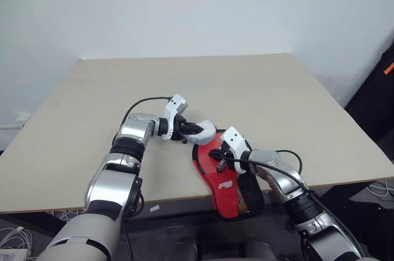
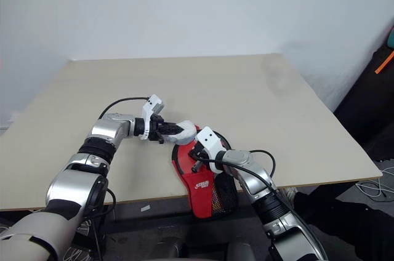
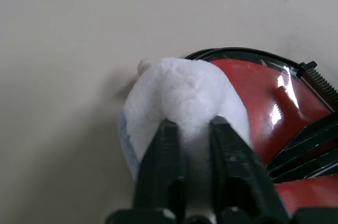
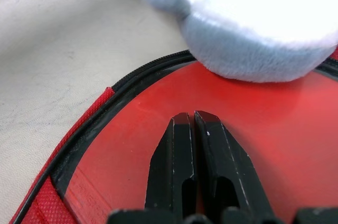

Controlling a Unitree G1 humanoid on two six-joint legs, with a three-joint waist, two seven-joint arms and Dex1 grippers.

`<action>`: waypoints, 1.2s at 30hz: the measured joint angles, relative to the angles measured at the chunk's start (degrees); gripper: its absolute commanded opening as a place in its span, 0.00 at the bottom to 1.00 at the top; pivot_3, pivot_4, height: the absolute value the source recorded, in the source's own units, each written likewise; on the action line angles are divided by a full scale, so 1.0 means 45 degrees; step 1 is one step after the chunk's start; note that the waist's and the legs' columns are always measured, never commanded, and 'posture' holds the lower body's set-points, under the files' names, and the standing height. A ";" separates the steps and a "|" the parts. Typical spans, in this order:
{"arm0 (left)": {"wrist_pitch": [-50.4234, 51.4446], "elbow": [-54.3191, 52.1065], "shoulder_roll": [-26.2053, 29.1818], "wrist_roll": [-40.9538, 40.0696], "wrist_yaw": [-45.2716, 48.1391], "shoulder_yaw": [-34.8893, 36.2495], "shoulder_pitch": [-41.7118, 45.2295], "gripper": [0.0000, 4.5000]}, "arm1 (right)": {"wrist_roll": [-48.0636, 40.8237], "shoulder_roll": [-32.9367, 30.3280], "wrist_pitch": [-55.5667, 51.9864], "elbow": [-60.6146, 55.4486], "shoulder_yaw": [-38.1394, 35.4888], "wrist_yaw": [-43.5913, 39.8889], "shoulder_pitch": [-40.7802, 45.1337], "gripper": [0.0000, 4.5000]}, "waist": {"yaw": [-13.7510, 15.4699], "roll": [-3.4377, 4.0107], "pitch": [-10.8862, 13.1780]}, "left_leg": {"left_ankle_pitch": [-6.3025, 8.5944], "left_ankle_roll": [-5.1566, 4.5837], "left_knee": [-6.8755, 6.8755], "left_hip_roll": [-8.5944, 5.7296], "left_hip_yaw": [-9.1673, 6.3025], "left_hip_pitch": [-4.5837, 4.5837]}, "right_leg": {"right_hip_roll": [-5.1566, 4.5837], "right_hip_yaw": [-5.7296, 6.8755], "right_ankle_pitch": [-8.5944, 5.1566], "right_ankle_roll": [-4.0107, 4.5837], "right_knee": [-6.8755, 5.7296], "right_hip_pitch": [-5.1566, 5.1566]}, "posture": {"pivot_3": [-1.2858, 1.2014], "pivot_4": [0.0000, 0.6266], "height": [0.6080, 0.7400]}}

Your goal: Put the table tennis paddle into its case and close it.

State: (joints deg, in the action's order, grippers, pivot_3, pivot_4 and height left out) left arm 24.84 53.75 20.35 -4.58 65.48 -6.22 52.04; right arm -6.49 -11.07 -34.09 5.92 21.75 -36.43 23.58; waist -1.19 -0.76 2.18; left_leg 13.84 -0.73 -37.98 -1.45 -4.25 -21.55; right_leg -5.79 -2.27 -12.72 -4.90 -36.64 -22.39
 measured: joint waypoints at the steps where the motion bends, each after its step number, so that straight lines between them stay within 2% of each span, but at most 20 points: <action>1: -0.0037 0.0000 -0.0011 0.0003 -0.0001 -0.0028 0.0000 0.01 | 0.0000 -0.0003 0.0000 0.0001 0.0000 0.0000 0.0000 0.03 | 0.0001 0.0000 0.0000 | 0.0000 0.0000 0.0000 -0.0001 0.0000 0.0000 | -0.0001 -0.0001 0.0000 0.0000 0.0000 0.0001 | 0.52 0.00 0.68; 6: -0.0237 0.0282 -0.0280 0.0017 -0.0376 0.0043 0.0152 0.01 | 0.0002 -0.0038 -0.0004 0.0005 -0.0002 0.0003 0.0003 0.03 | 0.0012 0.0000 -0.0003 | -0.0001 0.0000 -0.0005 -0.0004 -0.0006 0.0001 | -0.0005 0.0005 -0.0001 -0.0002 0.0001 0.0004 | 0.52 0.00 0.68; 15: -0.1870 0.3426 -0.1502 0.0030 -0.4380 0.1333 0.1740 0.01 | 0.0004 -0.0076 -0.0011 -0.0016 0.0030 -0.0006 0.0040 0.03 | 0.0016 0.0000 0.0001 | -0.0001 -0.0001 -0.0013 -0.0009 -0.0020 -0.0012 | -0.0007 0.0015 -0.0004 -0.0012 -0.0003 0.0002 | 0.52 0.00 0.68; 19: -0.2332 0.4110 -0.2103 0.0031 -0.5570 0.1796 0.1970 0.01 | 0.0005 -0.0189 -0.0082 -0.0143 0.0030 0.0002 0.0003 0.03 | 0.0083 -0.0001 0.0001 | -0.0001 0.0000 -0.0023 -0.0022 -0.0026 -0.0022 | -0.0015 0.0021 -0.0006 -0.0017 -0.0002 0.0004 | 0.52 0.00 0.68; 24: -0.2682 0.4241 -0.2882 0.0083 -0.6021 0.1948 0.2079 0.01 | 0.0010 -0.0390 -0.0208 -0.0446 0.0010 0.0013 -0.0156 0.03 | 0.0294 0.0000 0.0001 | -0.0001 0.0000 -0.0027 -0.0023 -0.0020 -0.0021 | -0.0016 0.0021 -0.0010 -0.0021 0.0000 0.0005 | 0.52 0.00 0.68; 36: -0.2993 0.4730 -0.3558 0.0308 -0.6727 0.2395 0.2569 0.01 | 0.0112 -0.0549 -0.0411 -0.1031 0.0011 0.0030 -0.0482 0.03 | 0.0442 0.0001 0.0002 | 0.0000 0.0001 -0.0040 -0.0029 -0.0019 -0.0037 | -0.0021 0.0024 -0.0019 -0.0035 0.0009 0.0004 | 0.52 0.00 0.68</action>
State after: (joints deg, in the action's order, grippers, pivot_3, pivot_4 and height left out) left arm 11.37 75.04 4.33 -3.19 35.21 4.56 63.60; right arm -5.99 -13.55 -35.94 1.28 21.80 -36.30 21.41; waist 0.80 -0.75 2.19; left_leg 13.84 -0.73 -38.16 -1.58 -4.34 -21.72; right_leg -5.88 -2.16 -12.81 -5.06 -36.60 -22.37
